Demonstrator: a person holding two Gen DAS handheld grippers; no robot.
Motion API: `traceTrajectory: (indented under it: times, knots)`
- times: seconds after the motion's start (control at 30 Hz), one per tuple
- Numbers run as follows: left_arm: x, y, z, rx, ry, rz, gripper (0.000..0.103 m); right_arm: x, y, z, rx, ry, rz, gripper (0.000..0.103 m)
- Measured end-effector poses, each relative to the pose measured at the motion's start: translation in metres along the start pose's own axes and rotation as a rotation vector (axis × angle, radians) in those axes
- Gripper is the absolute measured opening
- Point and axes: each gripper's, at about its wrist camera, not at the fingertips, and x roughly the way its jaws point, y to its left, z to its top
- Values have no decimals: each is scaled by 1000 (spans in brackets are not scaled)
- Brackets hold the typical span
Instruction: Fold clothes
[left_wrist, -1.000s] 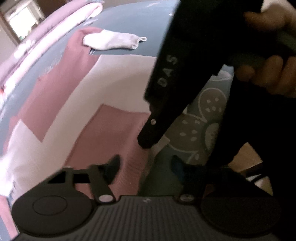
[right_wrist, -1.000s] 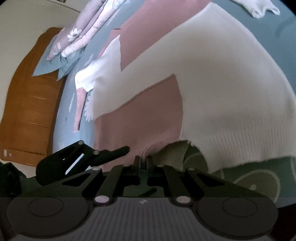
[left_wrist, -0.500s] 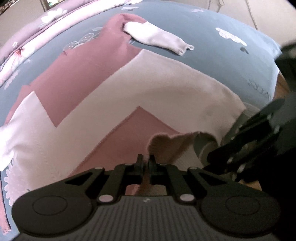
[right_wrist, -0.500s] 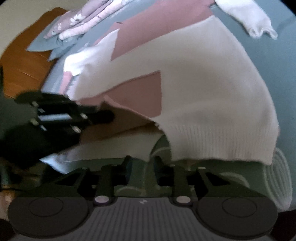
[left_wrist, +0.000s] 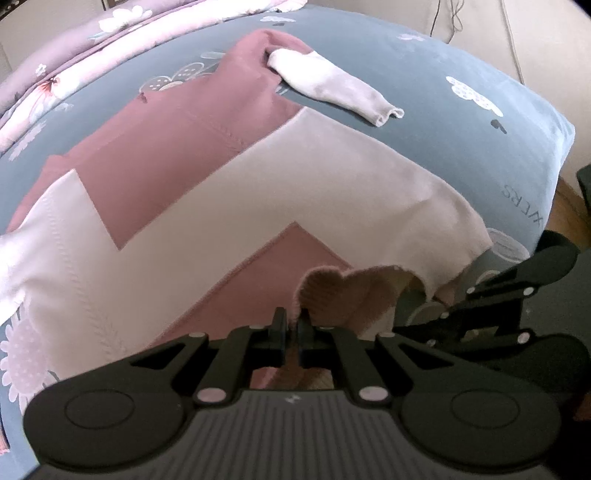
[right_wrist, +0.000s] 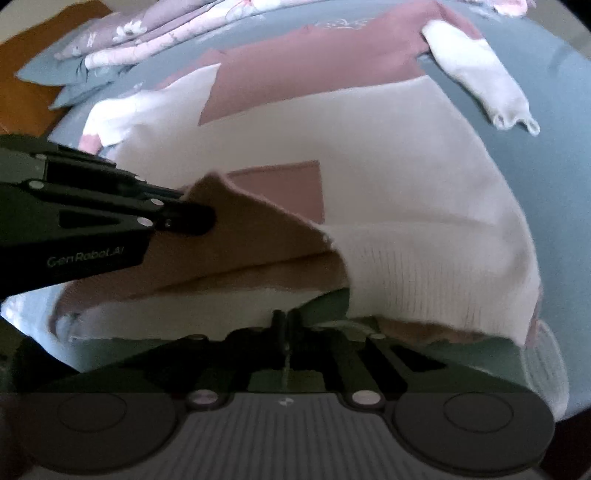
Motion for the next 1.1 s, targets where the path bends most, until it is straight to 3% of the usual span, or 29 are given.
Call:
traceTrajectory:
  times: [0.1,0.27,0.3,0.43,0.53,0.6,0.77,0.83,1.0,1.1]
  knots:
    - [-3,2,-2,-3,-10,-8,7,-2,-27,4,153,40,118,2]
    - [-7,0,-7,-1,-21,-36,8,-20,-56,6,258,18,242,2]
    - [-7,-2,-8,6,-20,-35,8,-21,-57,7,249,14,232,3]
    - [-4,-6,-10,24,-14,-25,4,-29,-38,4,33,-14,158,4]
    - [-2,-1,-8,0,-10,-28,4,-30,-16,-5,-173,-3,102,14]
    - [0,2,-6,-12,-5,-30,4,-35,0,-9,-306,-19,54,15]
    - [4,5,-4,-1,11,-40,4,-43,25,-9,-654,-38,26,22]
    - [6,9,-3,-12,14,-51,4,-40,36,-10,-825,-20,7,25]
    - [11,17,-3,-32,14,-78,4,-12,57,-17,-1111,90,-2,33]
    - [11,24,-4,-51,8,-99,4,1,66,-25,-1275,88,-50,36]
